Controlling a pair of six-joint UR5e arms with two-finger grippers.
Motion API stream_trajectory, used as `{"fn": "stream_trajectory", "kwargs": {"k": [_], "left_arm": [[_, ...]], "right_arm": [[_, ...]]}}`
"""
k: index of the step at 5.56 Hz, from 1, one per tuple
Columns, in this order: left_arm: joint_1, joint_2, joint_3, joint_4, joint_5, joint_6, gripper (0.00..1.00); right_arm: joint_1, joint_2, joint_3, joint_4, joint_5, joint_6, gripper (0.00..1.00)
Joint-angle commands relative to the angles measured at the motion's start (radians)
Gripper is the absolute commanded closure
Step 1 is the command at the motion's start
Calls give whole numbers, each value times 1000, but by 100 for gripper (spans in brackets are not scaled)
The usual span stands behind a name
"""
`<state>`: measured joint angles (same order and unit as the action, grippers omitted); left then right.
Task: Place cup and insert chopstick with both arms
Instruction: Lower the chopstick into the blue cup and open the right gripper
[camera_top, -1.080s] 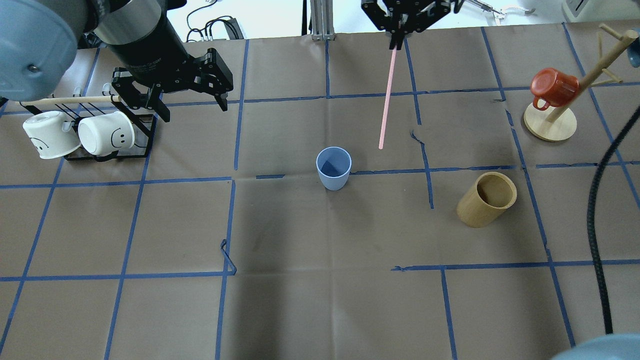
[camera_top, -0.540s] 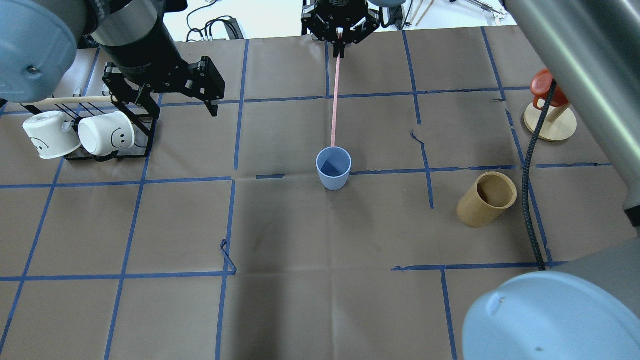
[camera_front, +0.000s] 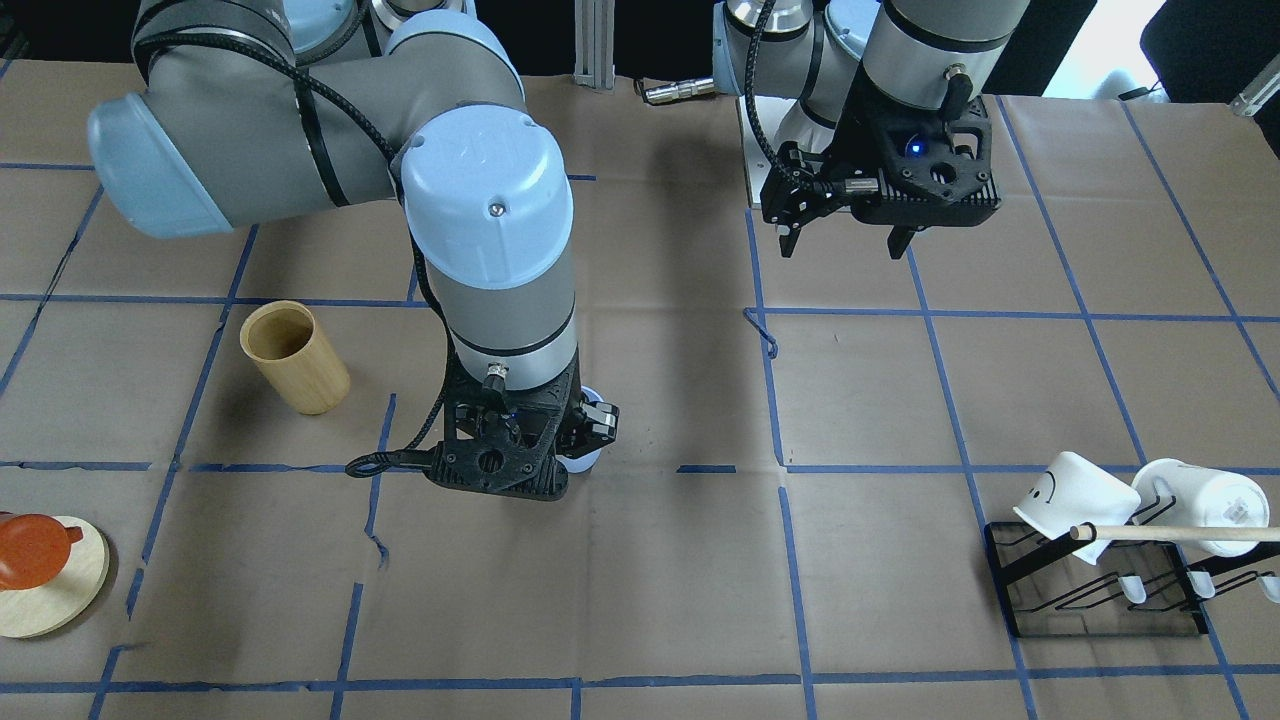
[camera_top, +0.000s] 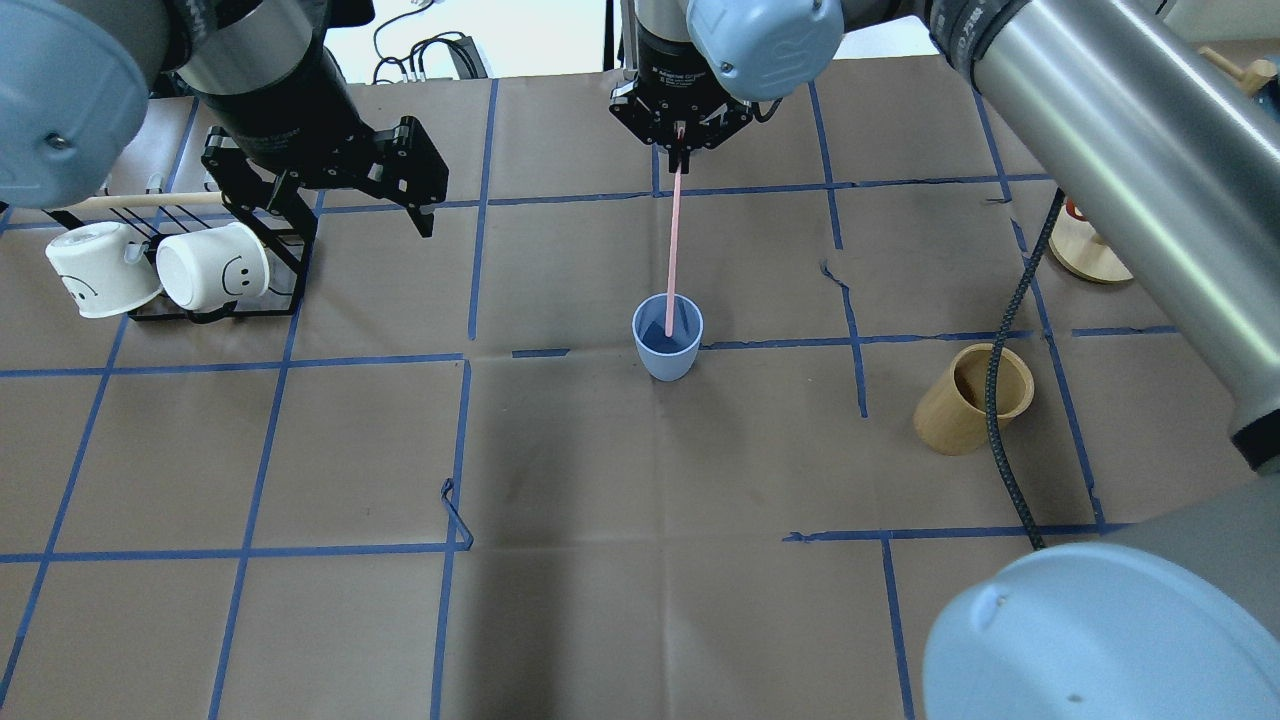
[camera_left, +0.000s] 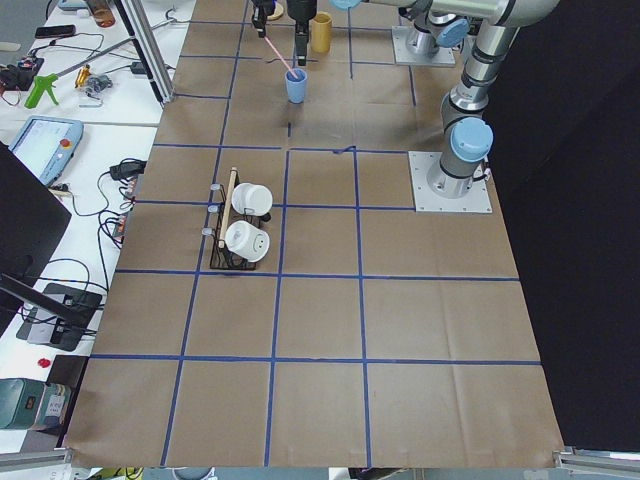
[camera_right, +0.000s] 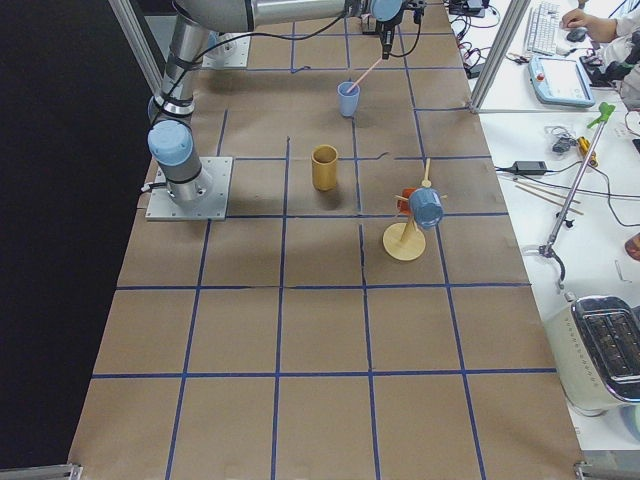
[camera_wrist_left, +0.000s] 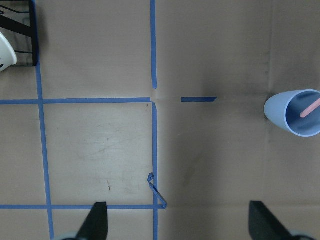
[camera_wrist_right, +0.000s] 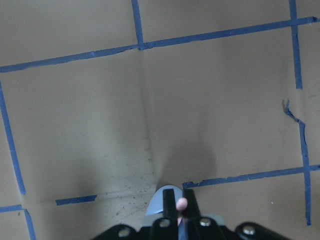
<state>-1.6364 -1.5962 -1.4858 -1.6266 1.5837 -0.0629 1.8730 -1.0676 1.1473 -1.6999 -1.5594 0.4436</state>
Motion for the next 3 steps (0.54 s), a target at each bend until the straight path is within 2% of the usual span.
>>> {"fn": "stream_trajectory", "kwargs": {"k": [1, 2, 3], "left_arm": [[6, 12, -7, -10, 1, 0, 1], [9, 10, -7, -10, -1, 0, 1], [9, 10, -7, -10, 1, 0, 1]], "right_arm": [[2, 6, 23, -6, 4, -16, 58], [0, 8, 35, -6, 2, -17, 1], [-6, 0, 28, -6, 4, -19, 0]]}}
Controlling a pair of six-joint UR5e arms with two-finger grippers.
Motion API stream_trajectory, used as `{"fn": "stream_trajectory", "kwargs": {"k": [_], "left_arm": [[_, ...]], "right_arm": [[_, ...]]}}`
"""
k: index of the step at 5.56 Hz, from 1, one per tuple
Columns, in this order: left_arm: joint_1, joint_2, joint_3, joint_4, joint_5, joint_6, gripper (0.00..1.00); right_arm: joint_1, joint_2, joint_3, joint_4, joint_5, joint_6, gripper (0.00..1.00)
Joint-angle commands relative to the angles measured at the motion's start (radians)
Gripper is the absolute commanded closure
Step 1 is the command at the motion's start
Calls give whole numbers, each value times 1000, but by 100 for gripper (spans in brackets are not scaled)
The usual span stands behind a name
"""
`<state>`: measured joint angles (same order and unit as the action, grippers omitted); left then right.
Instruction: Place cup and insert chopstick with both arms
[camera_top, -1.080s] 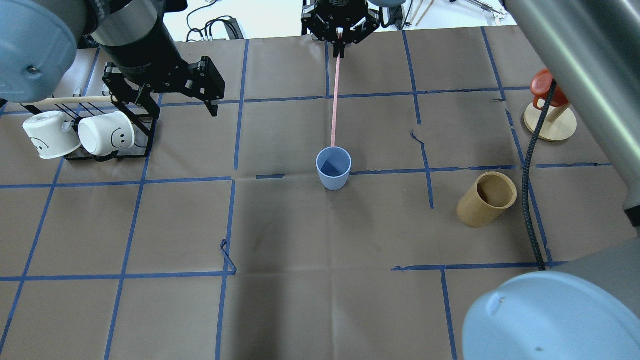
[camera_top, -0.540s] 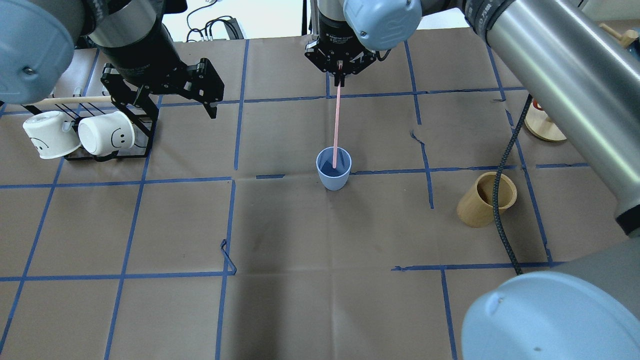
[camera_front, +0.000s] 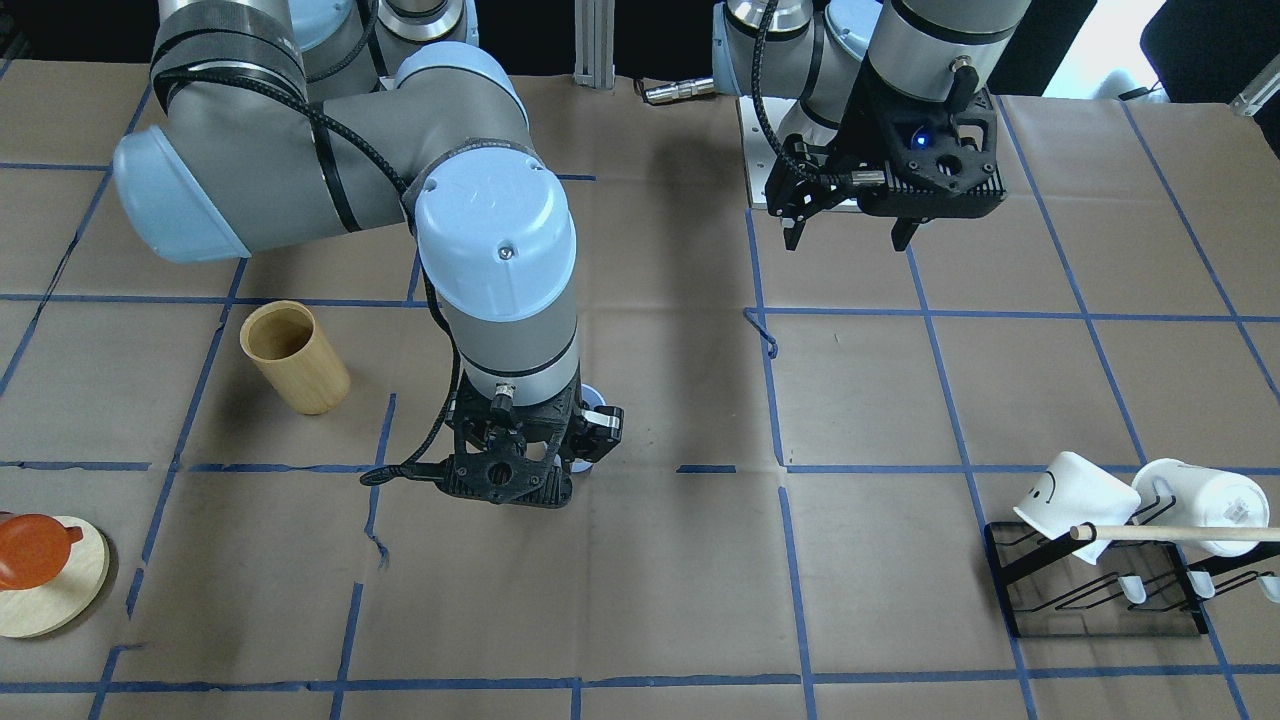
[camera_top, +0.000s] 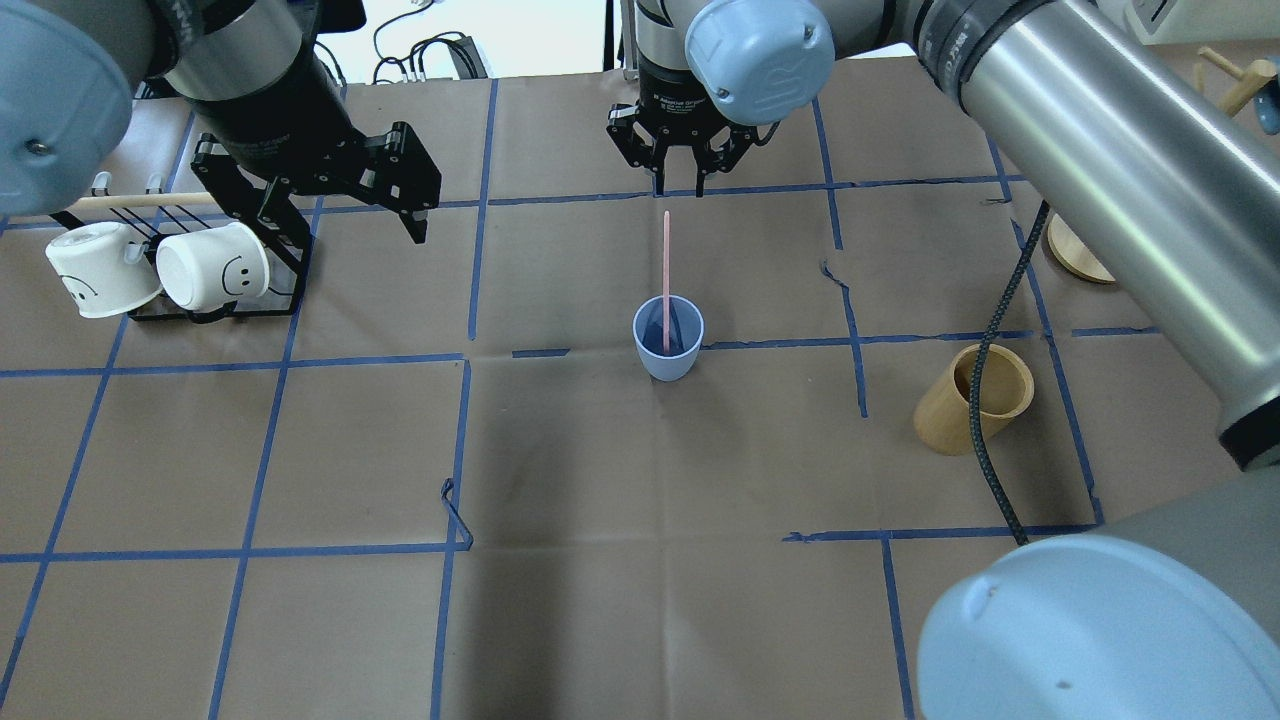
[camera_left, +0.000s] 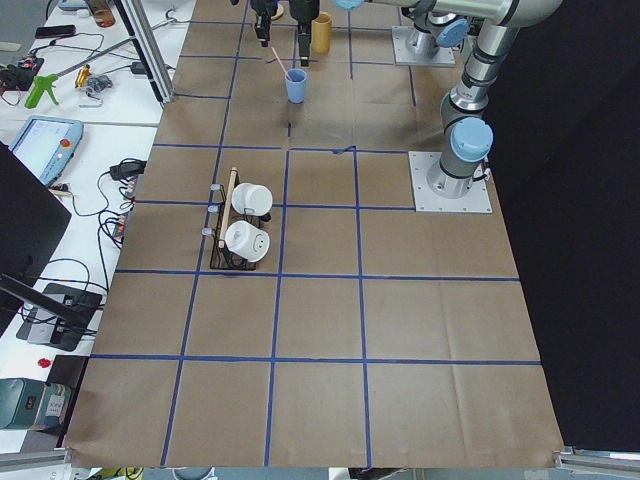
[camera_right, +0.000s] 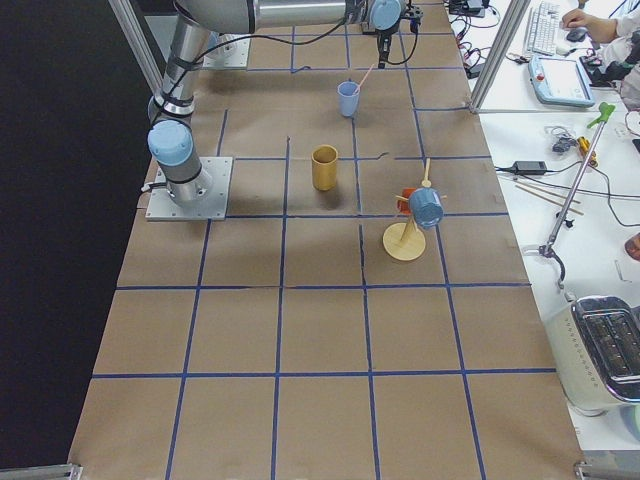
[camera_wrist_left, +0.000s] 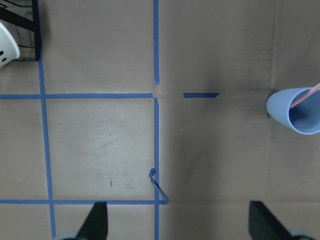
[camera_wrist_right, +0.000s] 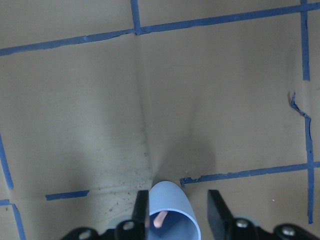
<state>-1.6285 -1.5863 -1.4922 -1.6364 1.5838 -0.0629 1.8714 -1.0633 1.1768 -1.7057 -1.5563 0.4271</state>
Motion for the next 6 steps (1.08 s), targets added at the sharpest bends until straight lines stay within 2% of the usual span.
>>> {"fn": "stream_trajectory", "kwargs": {"k": [1, 3, 4, 6], "left_arm": [[4, 0, 0, 0, 1, 0, 1], [1, 0, 0, 0, -1, 0, 1], [1, 2, 0, 0, 1, 0, 1], [1, 2, -2, 0, 1, 0, 1]], "right_arm": [[-24, -29, -32, 23, -10, -5, 0], [-139, -159, -34, 182, -13, -173, 0], [-193, -222, 19, 216, -14, -233, 0], [-295, -396, 256, 187, -4, -275, 0]]}}
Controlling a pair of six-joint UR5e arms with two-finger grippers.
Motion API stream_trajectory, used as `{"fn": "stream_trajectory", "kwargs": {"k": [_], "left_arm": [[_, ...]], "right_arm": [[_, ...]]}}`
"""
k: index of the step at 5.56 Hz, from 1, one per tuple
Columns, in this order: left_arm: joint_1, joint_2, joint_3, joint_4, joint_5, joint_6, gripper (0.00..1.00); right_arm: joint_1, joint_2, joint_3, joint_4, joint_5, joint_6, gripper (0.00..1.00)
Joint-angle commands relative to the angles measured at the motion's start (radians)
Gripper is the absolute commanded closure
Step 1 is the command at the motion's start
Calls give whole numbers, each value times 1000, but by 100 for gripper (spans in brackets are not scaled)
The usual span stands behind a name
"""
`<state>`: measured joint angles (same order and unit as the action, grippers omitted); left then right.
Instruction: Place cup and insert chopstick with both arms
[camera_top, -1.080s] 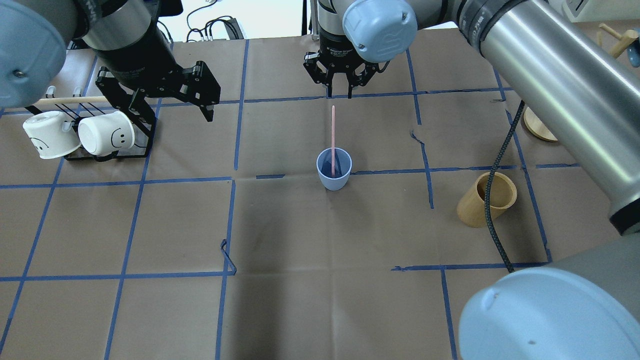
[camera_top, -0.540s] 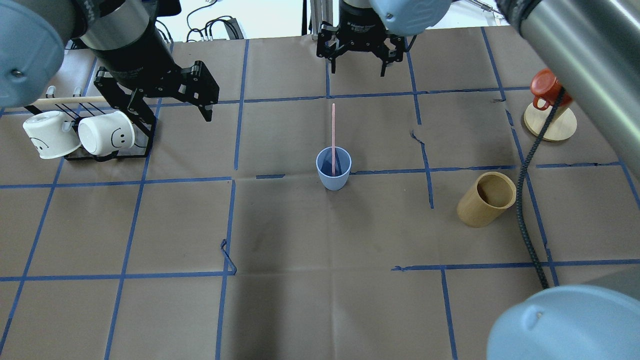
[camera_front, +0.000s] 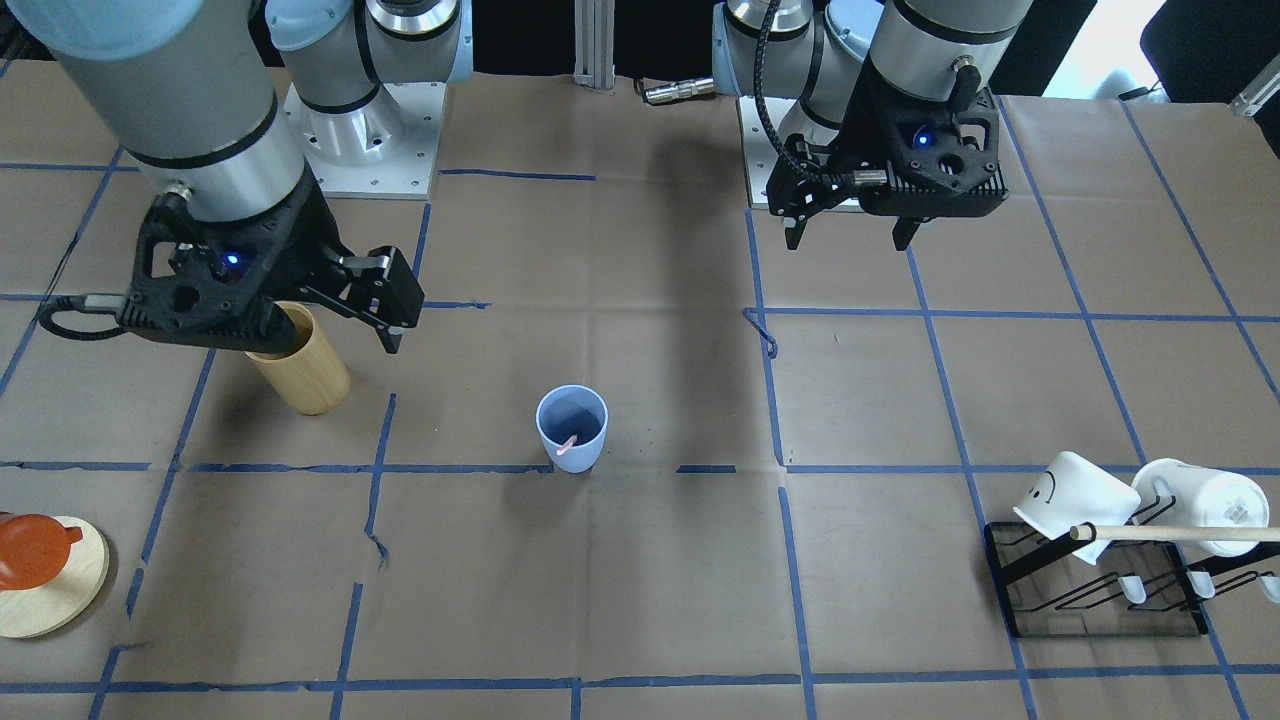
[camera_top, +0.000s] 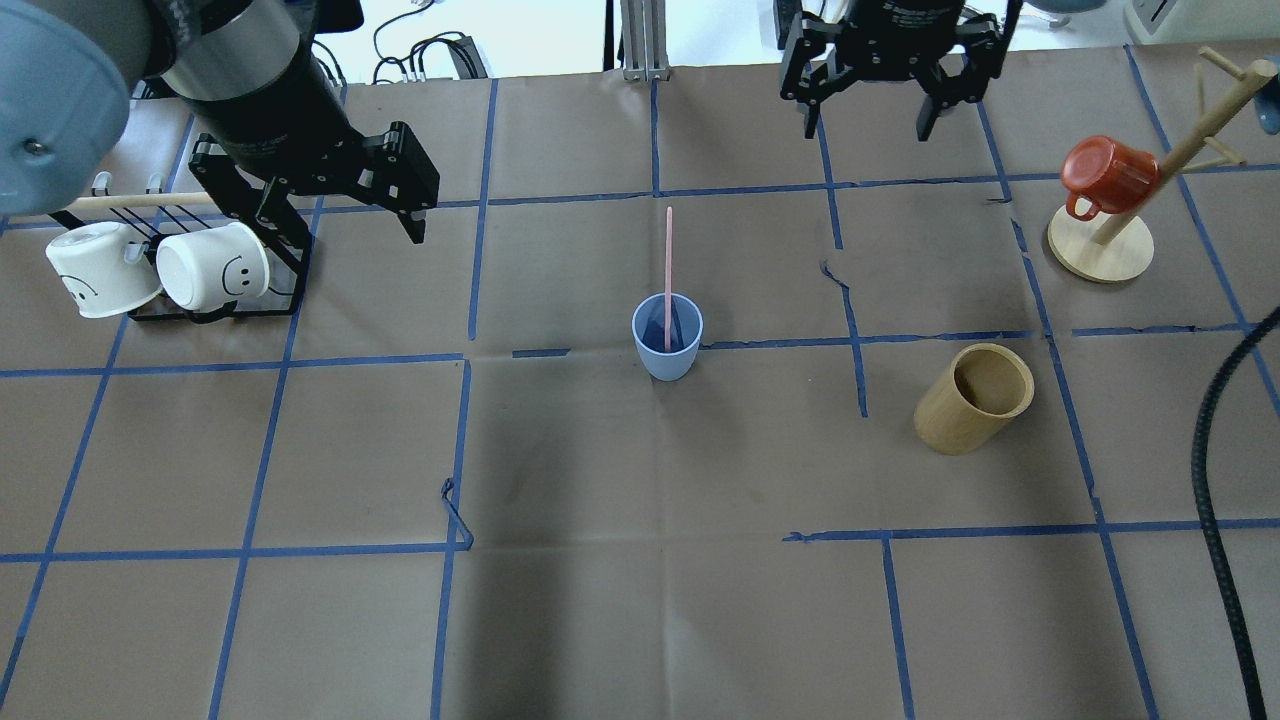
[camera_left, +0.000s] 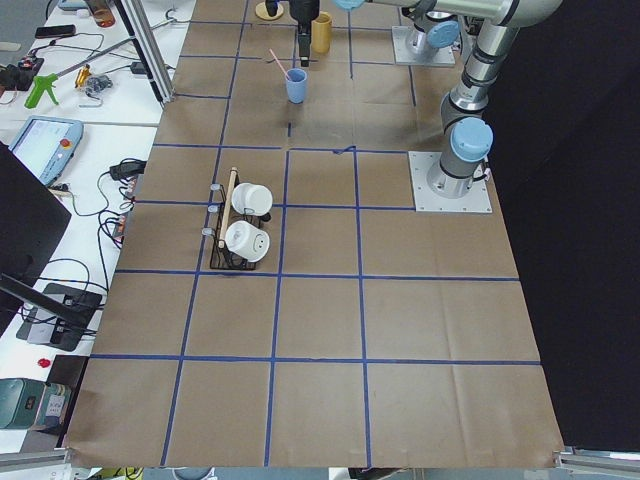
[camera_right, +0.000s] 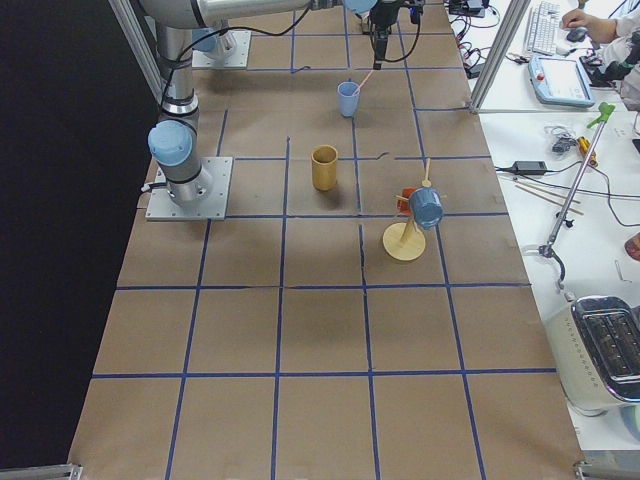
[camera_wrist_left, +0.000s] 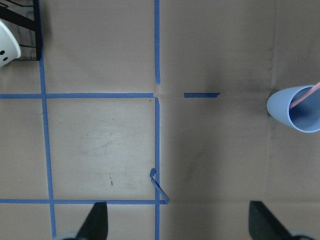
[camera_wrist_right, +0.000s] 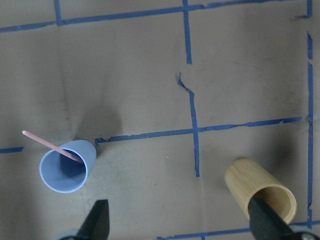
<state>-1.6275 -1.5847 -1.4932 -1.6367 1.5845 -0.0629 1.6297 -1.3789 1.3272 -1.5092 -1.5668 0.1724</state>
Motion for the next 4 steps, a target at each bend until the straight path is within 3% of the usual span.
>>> {"fn": "stream_trajectory", "kwargs": {"k": [1, 4], "left_arm": [[0, 0, -1, 0, 2, 0, 1], [0, 2, -1, -2, 2, 0, 1]], "right_arm": [[-59, -95, 147, -72, 1, -10, 0], [-59, -97, 152, -81, 1, -10, 0]]}}
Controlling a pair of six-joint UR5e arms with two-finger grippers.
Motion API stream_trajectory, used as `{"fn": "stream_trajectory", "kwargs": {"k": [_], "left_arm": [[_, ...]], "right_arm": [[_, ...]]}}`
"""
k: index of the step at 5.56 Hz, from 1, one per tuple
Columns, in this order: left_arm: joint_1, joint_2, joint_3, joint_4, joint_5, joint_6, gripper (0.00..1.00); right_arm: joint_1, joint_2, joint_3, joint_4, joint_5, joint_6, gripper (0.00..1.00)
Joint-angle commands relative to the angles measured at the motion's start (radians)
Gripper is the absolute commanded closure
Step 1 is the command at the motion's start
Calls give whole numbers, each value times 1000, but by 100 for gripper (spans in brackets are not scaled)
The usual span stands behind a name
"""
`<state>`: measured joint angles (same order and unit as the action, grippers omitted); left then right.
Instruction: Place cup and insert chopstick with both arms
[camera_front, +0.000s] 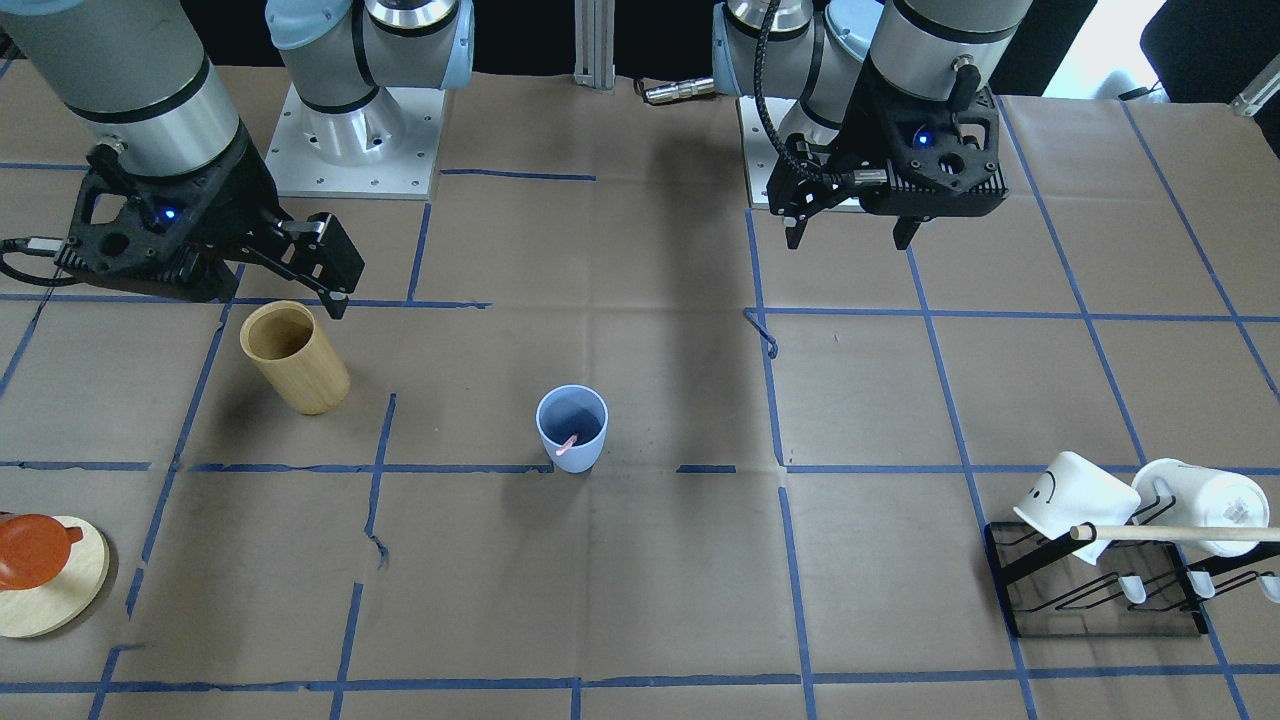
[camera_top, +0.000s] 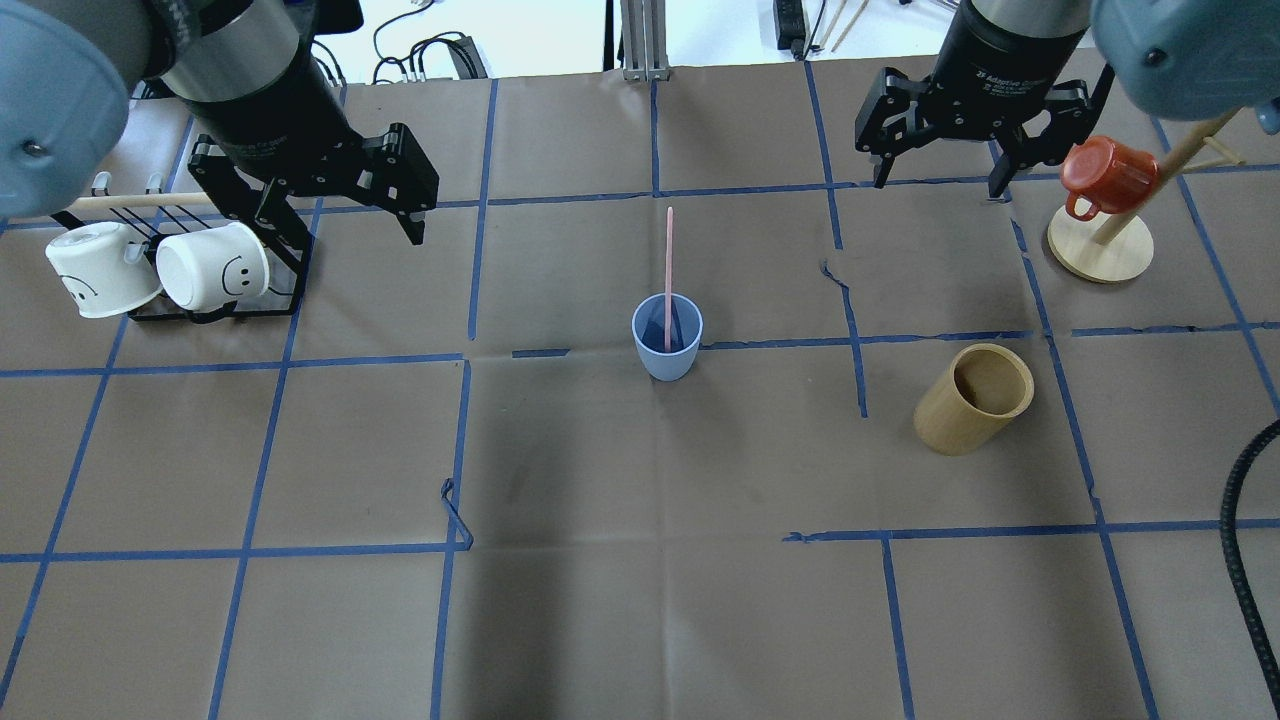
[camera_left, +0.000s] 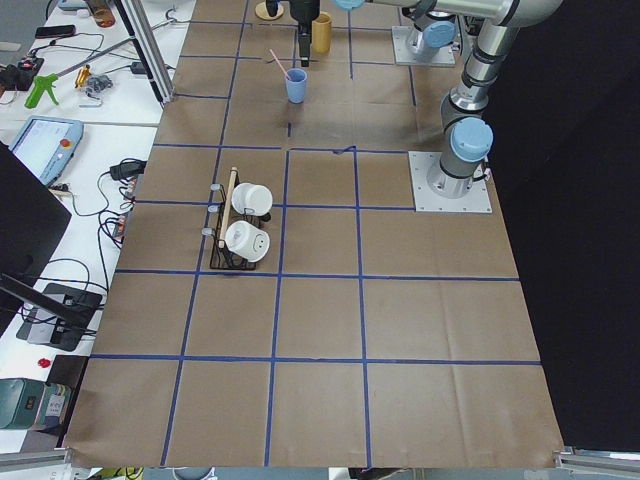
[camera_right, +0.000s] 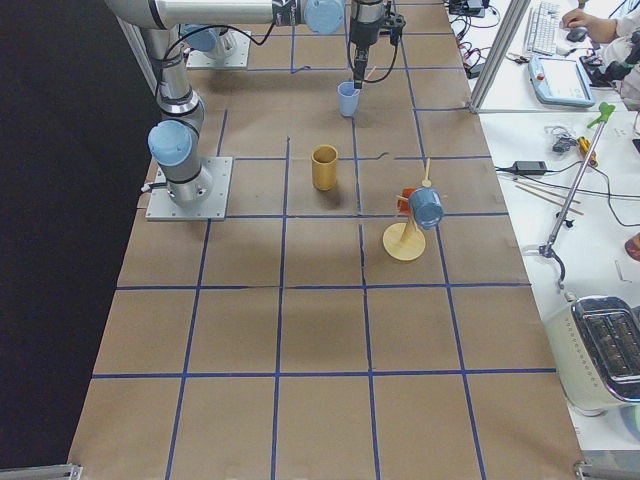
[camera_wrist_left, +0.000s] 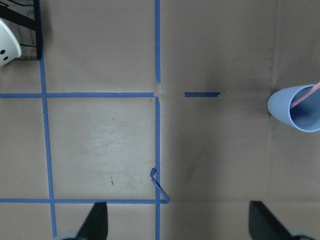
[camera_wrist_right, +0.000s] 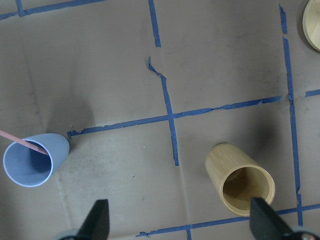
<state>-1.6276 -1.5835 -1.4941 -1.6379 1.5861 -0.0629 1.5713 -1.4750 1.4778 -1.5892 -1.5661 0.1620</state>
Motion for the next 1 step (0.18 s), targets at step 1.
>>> {"fn": "stream_trajectory", "kwargs": {"k": [1], "left_arm": [[0, 0, 0, 0, 0, 0, 1]], "right_arm": [[0, -1, 1, -2, -2, 1, 0]]}}
